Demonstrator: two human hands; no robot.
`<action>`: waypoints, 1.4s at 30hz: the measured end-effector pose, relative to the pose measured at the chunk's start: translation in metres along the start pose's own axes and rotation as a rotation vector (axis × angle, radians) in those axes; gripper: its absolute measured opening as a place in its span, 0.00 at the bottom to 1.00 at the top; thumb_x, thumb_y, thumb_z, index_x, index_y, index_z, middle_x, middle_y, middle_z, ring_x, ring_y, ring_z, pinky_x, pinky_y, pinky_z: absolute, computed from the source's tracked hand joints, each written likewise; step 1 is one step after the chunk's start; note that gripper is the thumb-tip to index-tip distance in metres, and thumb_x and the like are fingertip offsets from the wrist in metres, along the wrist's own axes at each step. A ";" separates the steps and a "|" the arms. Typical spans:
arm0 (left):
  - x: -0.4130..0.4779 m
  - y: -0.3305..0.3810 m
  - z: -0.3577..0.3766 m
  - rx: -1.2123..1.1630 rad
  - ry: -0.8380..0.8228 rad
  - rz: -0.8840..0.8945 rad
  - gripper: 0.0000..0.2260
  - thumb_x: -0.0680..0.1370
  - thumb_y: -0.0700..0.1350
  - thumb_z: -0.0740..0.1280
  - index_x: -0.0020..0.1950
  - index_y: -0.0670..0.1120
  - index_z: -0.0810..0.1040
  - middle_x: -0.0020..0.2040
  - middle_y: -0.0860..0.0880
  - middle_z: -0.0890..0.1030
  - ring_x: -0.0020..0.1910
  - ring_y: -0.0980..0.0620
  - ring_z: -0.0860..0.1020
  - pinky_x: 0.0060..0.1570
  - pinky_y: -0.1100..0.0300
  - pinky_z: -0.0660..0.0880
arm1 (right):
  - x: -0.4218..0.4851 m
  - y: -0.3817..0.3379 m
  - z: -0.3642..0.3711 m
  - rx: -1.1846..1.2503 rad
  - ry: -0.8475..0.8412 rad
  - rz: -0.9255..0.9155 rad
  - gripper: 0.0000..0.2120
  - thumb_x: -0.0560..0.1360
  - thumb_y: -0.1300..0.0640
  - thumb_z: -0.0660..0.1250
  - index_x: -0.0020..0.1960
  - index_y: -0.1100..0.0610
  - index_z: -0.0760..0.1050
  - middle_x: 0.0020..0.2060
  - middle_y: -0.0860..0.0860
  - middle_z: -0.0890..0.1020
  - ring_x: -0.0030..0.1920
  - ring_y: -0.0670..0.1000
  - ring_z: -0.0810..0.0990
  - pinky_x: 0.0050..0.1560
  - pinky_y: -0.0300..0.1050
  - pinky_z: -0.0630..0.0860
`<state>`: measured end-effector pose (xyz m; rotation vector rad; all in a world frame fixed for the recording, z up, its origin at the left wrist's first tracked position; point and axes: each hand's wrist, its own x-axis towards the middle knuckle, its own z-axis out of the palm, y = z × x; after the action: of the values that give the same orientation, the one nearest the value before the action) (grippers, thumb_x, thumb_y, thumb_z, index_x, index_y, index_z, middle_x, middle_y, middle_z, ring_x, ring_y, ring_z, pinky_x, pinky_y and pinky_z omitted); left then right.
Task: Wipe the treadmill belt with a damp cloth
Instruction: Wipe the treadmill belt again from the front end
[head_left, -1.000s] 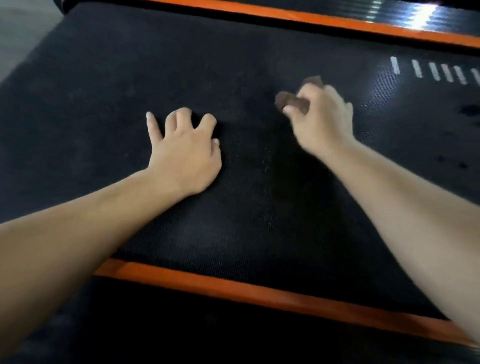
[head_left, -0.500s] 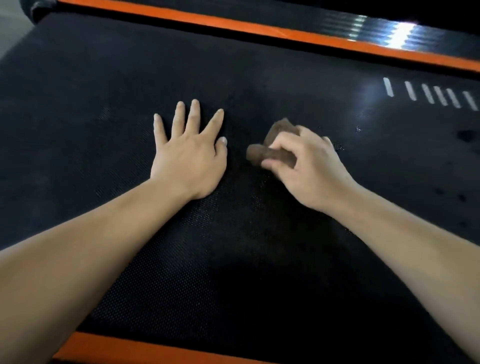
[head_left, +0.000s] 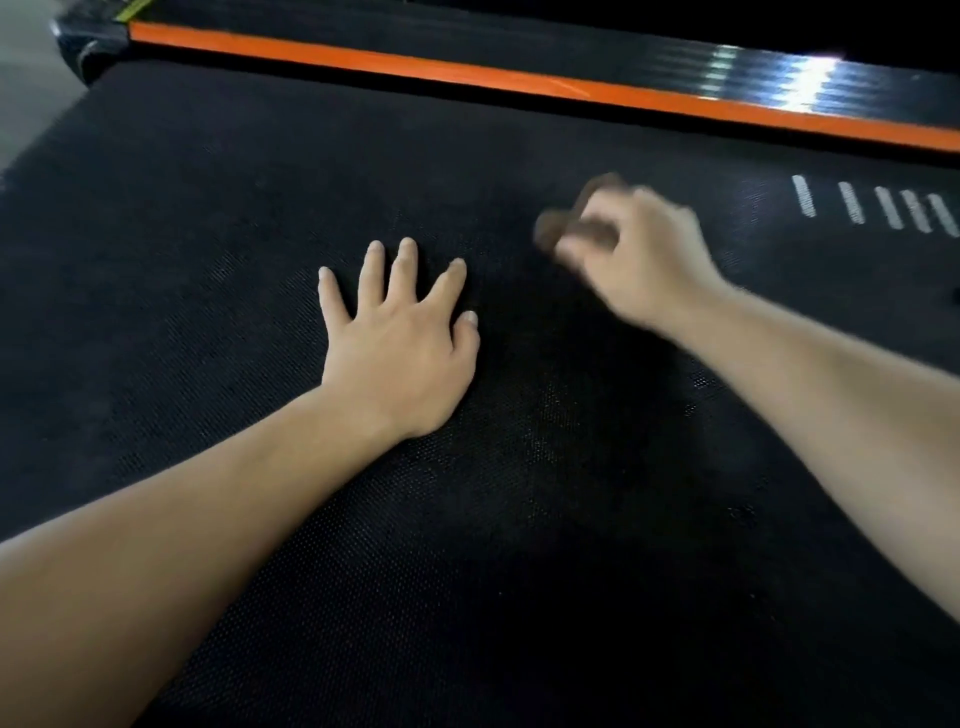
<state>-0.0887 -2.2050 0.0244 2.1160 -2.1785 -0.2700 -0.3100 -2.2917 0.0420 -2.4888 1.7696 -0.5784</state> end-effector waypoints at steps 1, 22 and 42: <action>0.004 0.003 -0.003 -0.020 0.006 -0.008 0.24 0.84 0.58 0.50 0.81 0.57 0.59 0.83 0.43 0.53 0.83 0.39 0.46 0.76 0.29 0.41 | 0.021 0.008 0.000 0.004 0.030 0.134 0.12 0.76 0.41 0.66 0.48 0.49 0.75 0.45 0.50 0.77 0.51 0.60 0.79 0.60 0.57 0.72; 0.031 0.019 0.011 0.012 0.063 -0.003 0.28 0.83 0.64 0.43 0.83 0.59 0.49 0.85 0.45 0.47 0.82 0.36 0.40 0.74 0.27 0.38 | 0.077 0.006 0.018 0.077 -0.007 0.070 0.09 0.77 0.42 0.68 0.47 0.47 0.76 0.45 0.49 0.78 0.48 0.54 0.77 0.56 0.52 0.71; 0.030 0.020 0.011 -0.008 0.083 0.000 0.28 0.83 0.64 0.45 0.83 0.59 0.50 0.85 0.45 0.47 0.82 0.36 0.40 0.75 0.27 0.39 | 0.068 0.049 0.009 0.127 0.033 0.270 0.08 0.77 0.44 0.69 0.46 0.48 0.77 0.44 0.49 0.79 0.45 0.53 0.77 0.49 0.50 0.74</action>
<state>-0.1111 -2.2336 0.0159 2.0835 -2.1277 -0.1873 -0.3324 -2.3734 0.0413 -2.1225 1.9685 -0.6898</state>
